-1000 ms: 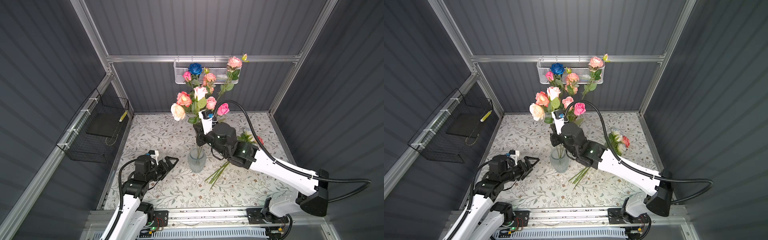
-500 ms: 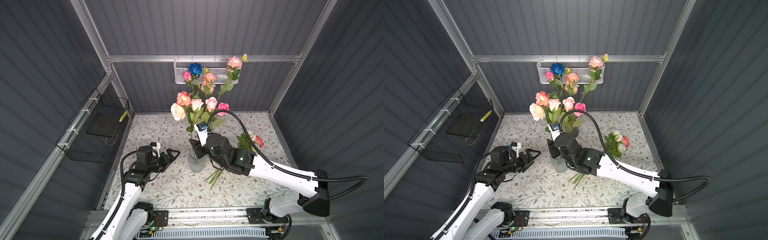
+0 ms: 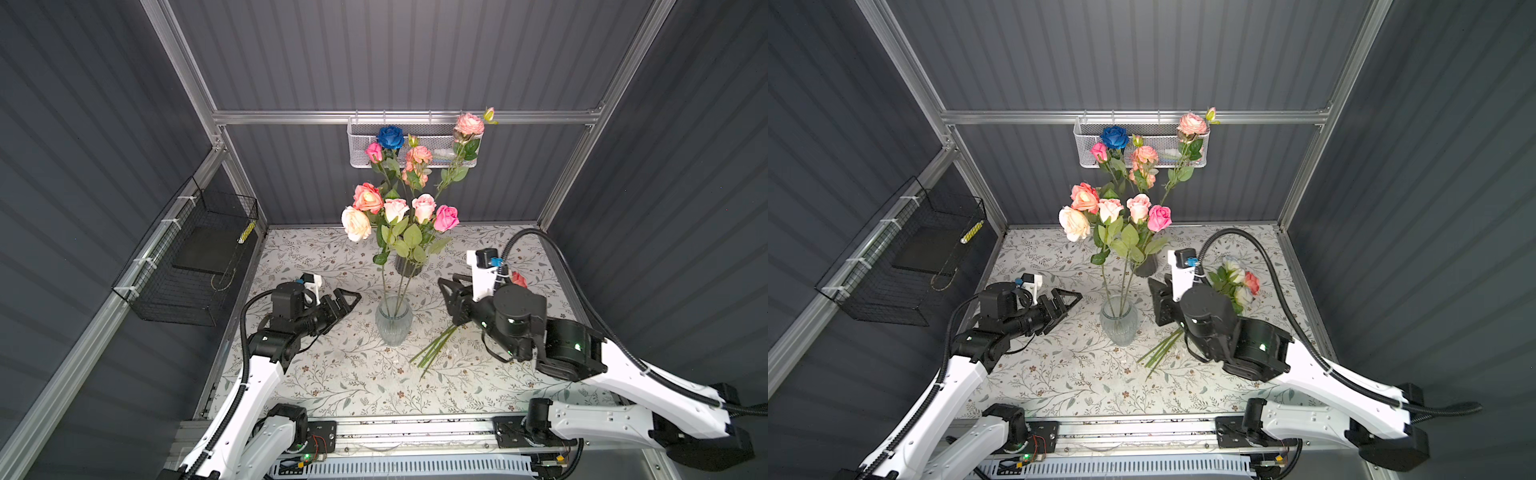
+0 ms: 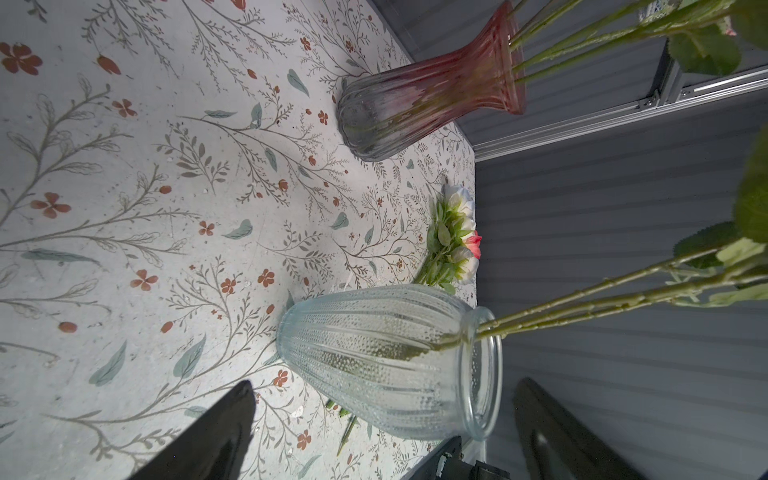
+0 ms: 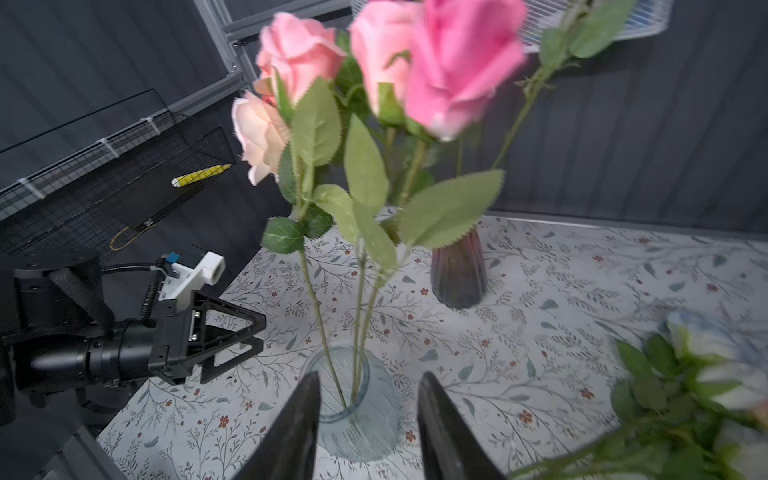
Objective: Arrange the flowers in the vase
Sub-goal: 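Open the right gripper and withdraw it toward the loose roses, then close the right gripper on a rose stem in the loose bunch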
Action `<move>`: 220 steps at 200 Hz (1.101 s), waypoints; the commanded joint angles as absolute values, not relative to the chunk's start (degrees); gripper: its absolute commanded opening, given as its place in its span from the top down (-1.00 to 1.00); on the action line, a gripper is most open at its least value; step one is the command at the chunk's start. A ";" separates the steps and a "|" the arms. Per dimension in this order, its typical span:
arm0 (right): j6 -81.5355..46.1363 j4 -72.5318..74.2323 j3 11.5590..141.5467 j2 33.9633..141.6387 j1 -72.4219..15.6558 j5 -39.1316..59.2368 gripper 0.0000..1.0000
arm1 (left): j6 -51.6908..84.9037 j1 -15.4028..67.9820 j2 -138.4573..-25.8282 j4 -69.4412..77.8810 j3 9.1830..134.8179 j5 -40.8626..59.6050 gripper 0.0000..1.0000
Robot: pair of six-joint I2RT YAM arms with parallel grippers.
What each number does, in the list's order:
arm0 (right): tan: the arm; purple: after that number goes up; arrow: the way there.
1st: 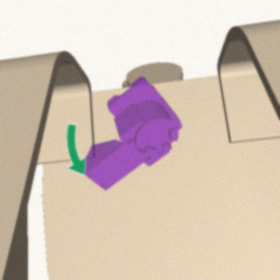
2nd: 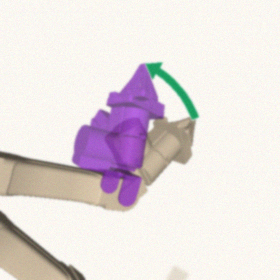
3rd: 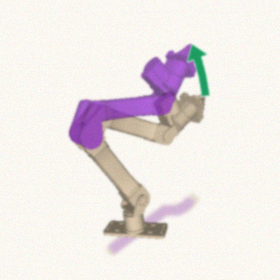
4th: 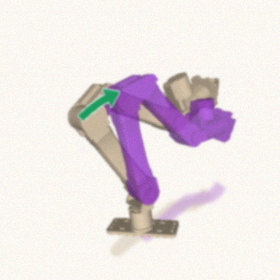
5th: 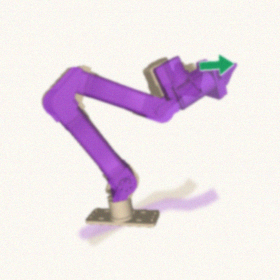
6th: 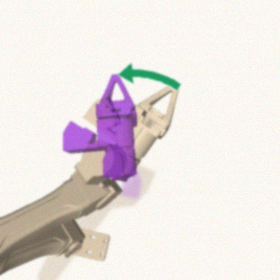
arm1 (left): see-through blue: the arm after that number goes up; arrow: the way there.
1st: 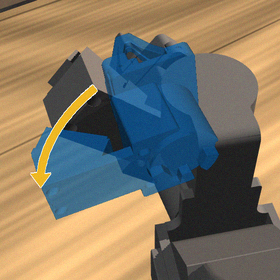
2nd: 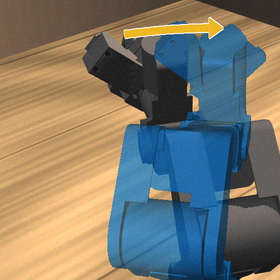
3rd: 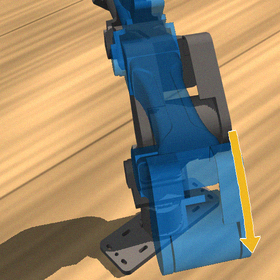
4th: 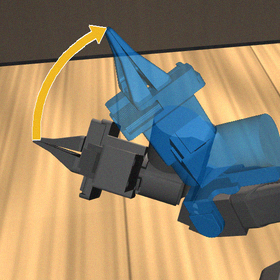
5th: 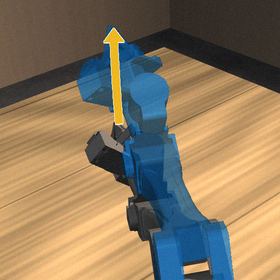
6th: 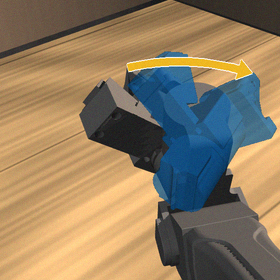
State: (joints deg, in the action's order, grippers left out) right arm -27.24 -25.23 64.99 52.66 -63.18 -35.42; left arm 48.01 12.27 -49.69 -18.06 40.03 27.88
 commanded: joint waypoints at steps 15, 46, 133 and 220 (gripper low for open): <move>-44.40 -37.88 53.92 44.66 -46.53 -29.21 0.59 | 49.31 12.13 -46.94 -15.83 38.82 25.43 -0.94; -46.17 -33.29 45.48 48.92 -27.86 -6.78 0.63 | 51.57 12.21 -48.64 -13.53 36.42 26.73 -0.90; -50.63 -13.70 43.87 76.94 -13.90 10.28 0.36 | 55.36 12.56 -46.99 -11.61 30.81 29.79 -0.88; -49.10 -11.16 47.37 89.82 -12.23 8.81 0.38 | 55.11 12.57 -47.60 -12.27 31.09 29.97 -0.88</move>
